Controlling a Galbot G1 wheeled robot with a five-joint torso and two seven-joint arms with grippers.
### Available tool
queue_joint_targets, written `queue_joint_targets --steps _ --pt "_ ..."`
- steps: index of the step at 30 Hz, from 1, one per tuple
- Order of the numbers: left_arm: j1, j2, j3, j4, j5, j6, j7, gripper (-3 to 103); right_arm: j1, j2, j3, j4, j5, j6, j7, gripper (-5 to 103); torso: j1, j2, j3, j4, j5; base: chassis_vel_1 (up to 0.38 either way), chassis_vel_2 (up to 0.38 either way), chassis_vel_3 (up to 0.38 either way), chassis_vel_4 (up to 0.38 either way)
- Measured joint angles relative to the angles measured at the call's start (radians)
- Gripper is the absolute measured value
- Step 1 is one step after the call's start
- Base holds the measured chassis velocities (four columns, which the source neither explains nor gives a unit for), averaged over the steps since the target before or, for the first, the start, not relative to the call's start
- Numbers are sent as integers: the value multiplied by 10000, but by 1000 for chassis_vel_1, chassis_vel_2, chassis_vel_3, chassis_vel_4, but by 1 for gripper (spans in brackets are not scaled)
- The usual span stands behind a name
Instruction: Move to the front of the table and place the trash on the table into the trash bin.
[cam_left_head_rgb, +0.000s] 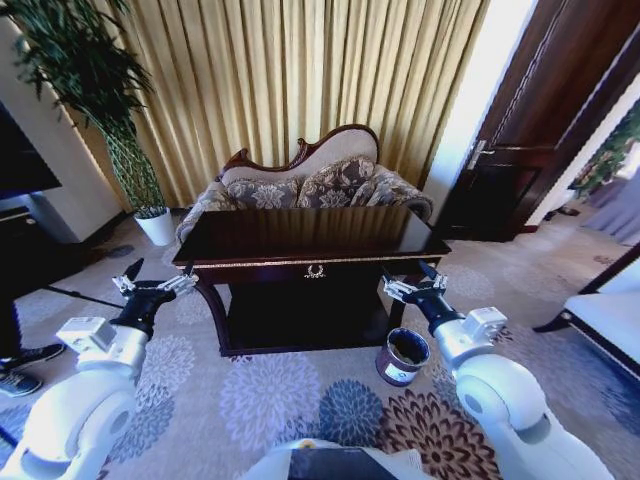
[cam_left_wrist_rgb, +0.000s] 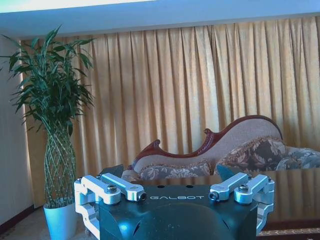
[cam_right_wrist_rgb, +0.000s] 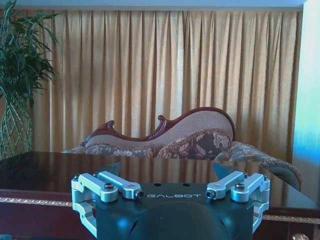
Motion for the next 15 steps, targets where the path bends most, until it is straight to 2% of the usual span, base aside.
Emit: queue_joint_targets --steps 6,15 --pt "1 3 37 2 0 -11 1 100 -37 -7 0 9 -3 0 0 100 5 -2 2 -1 -1 107 -120 -107 98" --pt "-26 -8 86 93 3 -24 6 100 18 -34 -25 -52 -2 0 1 100 4 -2 1 1 0 137 -145 -132 170"
